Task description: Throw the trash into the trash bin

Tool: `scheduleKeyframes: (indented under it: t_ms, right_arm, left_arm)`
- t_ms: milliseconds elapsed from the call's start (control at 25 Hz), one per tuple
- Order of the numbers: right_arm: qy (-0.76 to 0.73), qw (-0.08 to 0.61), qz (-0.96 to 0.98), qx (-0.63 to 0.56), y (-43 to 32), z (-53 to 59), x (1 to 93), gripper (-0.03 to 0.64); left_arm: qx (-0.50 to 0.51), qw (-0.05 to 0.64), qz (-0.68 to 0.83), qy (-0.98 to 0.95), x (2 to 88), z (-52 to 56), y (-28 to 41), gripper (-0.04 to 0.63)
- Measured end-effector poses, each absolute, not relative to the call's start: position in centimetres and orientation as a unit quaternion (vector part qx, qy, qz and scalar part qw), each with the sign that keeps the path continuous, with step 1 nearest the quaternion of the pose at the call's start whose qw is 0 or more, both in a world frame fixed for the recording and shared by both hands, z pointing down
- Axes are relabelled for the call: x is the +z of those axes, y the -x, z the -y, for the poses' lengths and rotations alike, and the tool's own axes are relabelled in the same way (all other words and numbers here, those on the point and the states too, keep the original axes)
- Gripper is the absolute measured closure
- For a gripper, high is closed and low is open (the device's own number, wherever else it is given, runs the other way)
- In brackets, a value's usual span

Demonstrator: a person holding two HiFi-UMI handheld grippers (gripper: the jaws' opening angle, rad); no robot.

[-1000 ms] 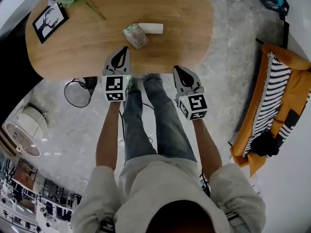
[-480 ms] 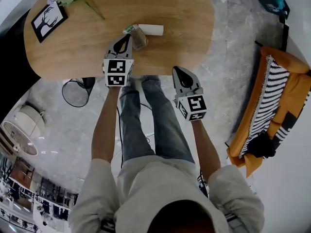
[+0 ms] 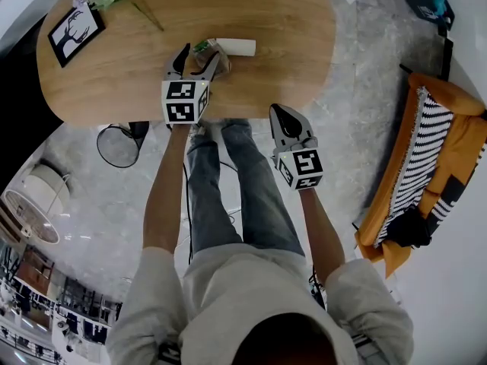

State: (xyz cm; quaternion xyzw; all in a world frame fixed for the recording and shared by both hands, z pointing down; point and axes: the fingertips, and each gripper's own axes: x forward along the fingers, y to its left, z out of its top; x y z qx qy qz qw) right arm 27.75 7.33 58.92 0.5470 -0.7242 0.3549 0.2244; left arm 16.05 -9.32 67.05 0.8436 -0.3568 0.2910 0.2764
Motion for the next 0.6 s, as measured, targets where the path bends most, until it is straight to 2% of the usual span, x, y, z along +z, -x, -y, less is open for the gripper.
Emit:
scheduleKeyframes:
  t_ms: [120, 280, 440, 600]
  right_arm:
    - [-0.547, 0.224, 0.724, 0.356, -27.9, -7.4, 58.9, 0.588]
    - [-0.545, 0.225, 0.724, 0.357, -27.9, -7.5, 59.0, 0.588]
    - [-0.541, 0.225, 0.727, 0.358, -27.9, -7.5, 59.1, 0.588]
    - [-0.539, 0.228, 0.726, 0.360, -27.7, -7.5, 59.2, 0.588]
  left_arm:
    - [0.283, 0.302, 0.374, -0.830, 67.1, 9.4, -16.0, 0.293]
    - [0.236, 0.386, 0.418, -0.788, 67.3, 9.5, -15.5, 0.291]
    - [0.220, 0.421, 0.440, -0.762, 67.5, 9.8, -15.8, 0.279]
    - [0.169, 0.495, 0.477, -0.706, 68.0, 10.4, -15.1, 0.270]
